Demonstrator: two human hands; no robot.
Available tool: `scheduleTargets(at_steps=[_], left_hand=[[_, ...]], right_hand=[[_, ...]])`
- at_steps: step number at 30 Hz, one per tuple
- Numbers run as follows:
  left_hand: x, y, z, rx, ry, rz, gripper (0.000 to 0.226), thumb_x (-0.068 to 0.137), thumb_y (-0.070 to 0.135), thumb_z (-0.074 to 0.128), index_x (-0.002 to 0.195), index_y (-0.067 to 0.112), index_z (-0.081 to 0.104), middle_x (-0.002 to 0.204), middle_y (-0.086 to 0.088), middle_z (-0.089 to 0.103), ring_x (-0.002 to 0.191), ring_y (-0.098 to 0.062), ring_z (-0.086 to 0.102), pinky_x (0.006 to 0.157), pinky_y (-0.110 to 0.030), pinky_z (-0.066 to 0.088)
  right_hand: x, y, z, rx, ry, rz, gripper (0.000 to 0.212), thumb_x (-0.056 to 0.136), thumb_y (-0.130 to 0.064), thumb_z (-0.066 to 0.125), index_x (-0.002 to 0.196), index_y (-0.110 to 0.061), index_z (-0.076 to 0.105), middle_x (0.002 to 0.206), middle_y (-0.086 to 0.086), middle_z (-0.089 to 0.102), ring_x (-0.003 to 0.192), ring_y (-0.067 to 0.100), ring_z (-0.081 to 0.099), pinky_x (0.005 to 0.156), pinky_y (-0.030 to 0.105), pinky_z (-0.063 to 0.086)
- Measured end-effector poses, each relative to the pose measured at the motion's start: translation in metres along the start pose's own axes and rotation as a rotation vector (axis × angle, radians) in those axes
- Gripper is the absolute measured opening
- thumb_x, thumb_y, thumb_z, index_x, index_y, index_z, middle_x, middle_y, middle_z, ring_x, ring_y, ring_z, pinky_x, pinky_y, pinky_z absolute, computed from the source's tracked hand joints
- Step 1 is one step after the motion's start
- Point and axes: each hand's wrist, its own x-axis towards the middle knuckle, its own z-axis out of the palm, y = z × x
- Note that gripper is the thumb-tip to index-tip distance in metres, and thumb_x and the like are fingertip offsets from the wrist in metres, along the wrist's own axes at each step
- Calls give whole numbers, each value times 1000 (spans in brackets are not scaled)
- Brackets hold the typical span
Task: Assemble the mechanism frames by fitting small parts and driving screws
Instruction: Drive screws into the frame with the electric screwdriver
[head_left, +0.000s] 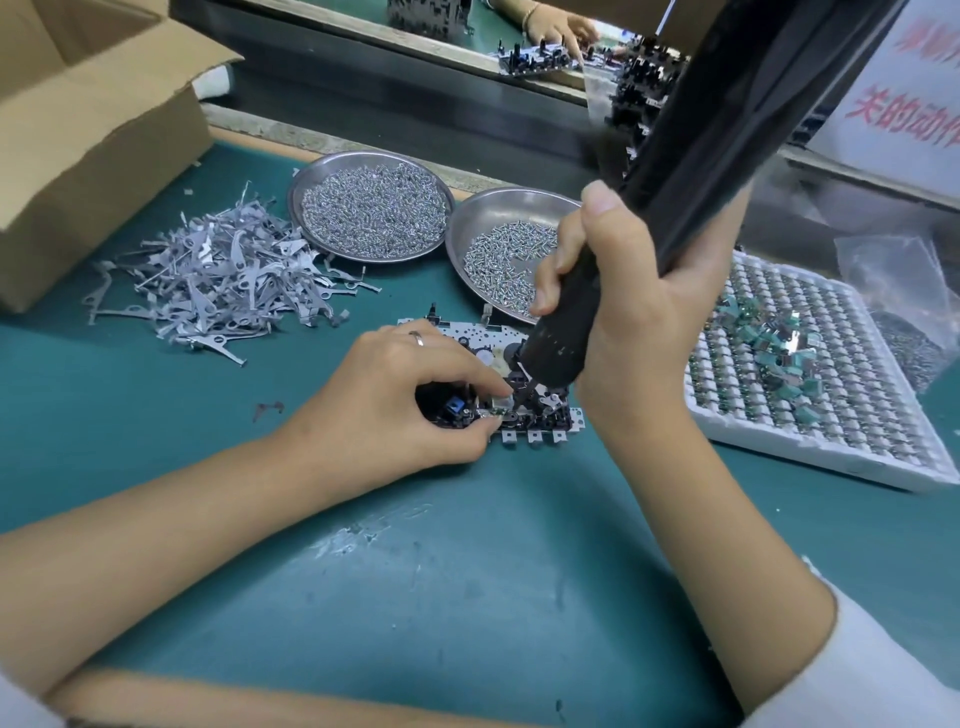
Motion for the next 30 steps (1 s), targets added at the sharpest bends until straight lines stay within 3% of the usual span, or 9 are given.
scheduleTargets(at_steps=[4, 7, 10, 13, 16, 20, 23, 27, 30], left_hand=[[0, 0, 1, 14, 9, 2, 19, 66, 20, 74, 85, 16, 77, 80, 11, 70, 77, -6, 57, 82, -24, 46], [-1, -1, 0, 29, 17, 8, 19, 67, 17, 77, 86, 16, 77, 81, 8, 71, 79, -14, 61, 82, -34, 49], [-1, 0, 0, 28, 15, 15, 21, 66, 19, 77, 88, 17, 77, 82, 7, 71, 79, -14, 61, 82, -36, 49], [-1, 0, 1, 34, 28, 25, 25, 66, 24, 76, 90, 17, 76, 82, 10, 70, 79, -10, 59, 82, -34, 48], [-1, -1, 2, 29, 42, 43, 23, 69, 24, 75, 90, 15, 76, 79, 17, 64, 75, -3, 55, 79, -31, 47], [0, -1, 3, 49, 44, 57, 17, 70, 20, 75, 85, 13, 77, 77, 7, 69, 74, -5, 55, 78, -33, 49], [1, 0, 3, 50, 42, 70, 18, 69, 20, 75, 86, 13, 76, 77, 8, 69, 74, -2, 56, 77, -29, 48], [4, 0, -2, -47, 154, 2, 17, 80, 31, 67, 92, 20, 70, 83, 8, 68, 77, -6, 60, 79, -16, 45], [8, -3, -6, -66, 328, -91, 14, 88, 25, 56, 97, 20, 66, 88, 11, 65, 85, -6, 60, 83, -17, 44]], right_hand=[[-1, -1, -2, 20, 6, 10, 28, 87, -2, 53, 99, -22, 38, 53, 0, 46, 38, 20, 41, 43, 28, 39], [0, -5, -3, -13, -6, 19, 33, 87, -10, 62, 109, -12, 38, 63, 6, 51, 44, 21, 49, 47, 30, 44], [0, -9, -15, -146, -37, -93, 52, 86, -18, 60, 127, -5, 29, 83, 10, 53, 70, 15, 57, 69, 33, 50], [-8, -8, -38, -347, 99, -329, 31, 91, -8, 49, 118, -8, 36, 88, 4, 45, 81, 11, 49, 77, 23, 41], [-31, 2, -52, -381, 203, -277, 14, 89, -8, 45, 100, -17, 46, 85, 5, 44, 73, 28, 45, 69, 31, 39], [-44, 16, -51, -495, 30, -48, 24, 89, -2, 48, 90, -24, 58, 79, -14, 59, 73, 12, 57, 71, 32, 49], [-43, 20, -52, -545, -16, 45, 25, 87, -3, 48, 86, -24, 62, 80, -13, 62, 75, 9, 61, 75, 30, 51], [-47, 15, -51, -806, -244, -161, 14, 89, -11, 56, 96, -7, 67, 87, 5, 64, 81, 23, 60, 76, 36, 49], [-52, 16, -38, -1139, -603, -305, 41, 85, -34, 66, 114, -6, 66, 106, 16, 62, 93, 33, 58, 80, 41, 48]])
